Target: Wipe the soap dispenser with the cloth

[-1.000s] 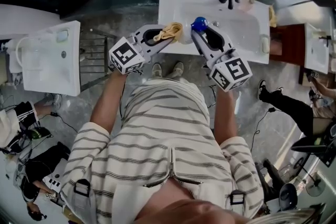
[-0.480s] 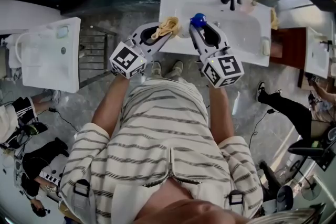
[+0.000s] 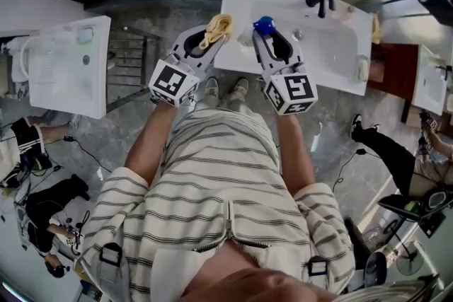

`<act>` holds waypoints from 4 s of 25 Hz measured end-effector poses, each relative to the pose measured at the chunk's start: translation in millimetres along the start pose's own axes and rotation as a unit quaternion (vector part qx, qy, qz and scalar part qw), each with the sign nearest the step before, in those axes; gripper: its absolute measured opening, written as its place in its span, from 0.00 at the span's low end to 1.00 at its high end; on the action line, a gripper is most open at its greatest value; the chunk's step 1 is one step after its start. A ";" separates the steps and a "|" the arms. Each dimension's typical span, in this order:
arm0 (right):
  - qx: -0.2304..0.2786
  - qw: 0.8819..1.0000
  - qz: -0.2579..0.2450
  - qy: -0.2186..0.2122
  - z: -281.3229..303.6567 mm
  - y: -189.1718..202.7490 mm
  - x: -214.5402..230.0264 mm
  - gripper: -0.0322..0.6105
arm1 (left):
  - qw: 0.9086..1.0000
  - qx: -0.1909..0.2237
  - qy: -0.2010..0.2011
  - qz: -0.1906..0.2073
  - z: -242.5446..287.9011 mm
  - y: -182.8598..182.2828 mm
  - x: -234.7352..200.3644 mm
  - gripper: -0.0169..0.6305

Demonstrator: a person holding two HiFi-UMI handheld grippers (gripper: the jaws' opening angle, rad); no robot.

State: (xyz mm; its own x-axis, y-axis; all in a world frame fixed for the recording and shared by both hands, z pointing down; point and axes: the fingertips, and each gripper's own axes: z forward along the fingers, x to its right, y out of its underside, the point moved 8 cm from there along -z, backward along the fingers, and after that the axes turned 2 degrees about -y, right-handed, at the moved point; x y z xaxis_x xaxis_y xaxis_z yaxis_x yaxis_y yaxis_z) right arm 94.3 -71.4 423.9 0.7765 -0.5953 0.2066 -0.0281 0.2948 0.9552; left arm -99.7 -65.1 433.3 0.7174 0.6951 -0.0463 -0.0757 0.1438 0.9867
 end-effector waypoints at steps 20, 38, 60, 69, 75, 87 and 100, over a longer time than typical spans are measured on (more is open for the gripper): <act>-0.047 0.998 -0.003 0.031 102.8 71.4 30.7 0.25 | 0.995 -0.033 -0.090 -0.034 0.5 30.0 -37.8 0.16; -0.078 0.996 -0.010 0.037 145.5 113.4 43.4 0.25 | 0.993 -0.047 -0.095 -0.052 -0.3 52.0 -39.6 0.16; -0.084 0.996 -0.002 -0.015 141.9 116.7 36.7 0.46 | 0.994 -0.052 -0.076 -0.055 5.1 52.7 -21.3 0.16; -0.027 0.999 0.027 0.000 102.5 87.3 37.2 0.49 | 0.994 -0.035 -0.092 -0.039 4.9 36.3 -4.9 0.16; 0.001 0.999 0.035 0.006 48.6 65.5 14.9 0.42 | 0.992 -0.040 -0.103 -0.055 -9.1 29.2 24.5 0.16; 0.064 0.998 0.003 0.028 -1.3 8.5 -11.3 0.03 | 0.996 0.009 -0.091 -0.002 -15.7 -10.1 37.0 0.16; 0.089 0.996 -0.014 0.020 -21.0 -11.1 -29.5 0.05 | 0.994 0.028 -0.100 0.015 -21.1 -22.7 44.6 0.16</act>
State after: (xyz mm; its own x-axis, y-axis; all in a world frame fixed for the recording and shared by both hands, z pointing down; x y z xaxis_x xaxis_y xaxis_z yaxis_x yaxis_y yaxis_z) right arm 84.9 -41.4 402.8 0.8028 -0.5703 0.1740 -0.1142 0.1394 0.9836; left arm -80.6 -22.6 405.5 0.8390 0.5440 0.0106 -0.0650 0.0808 0.9946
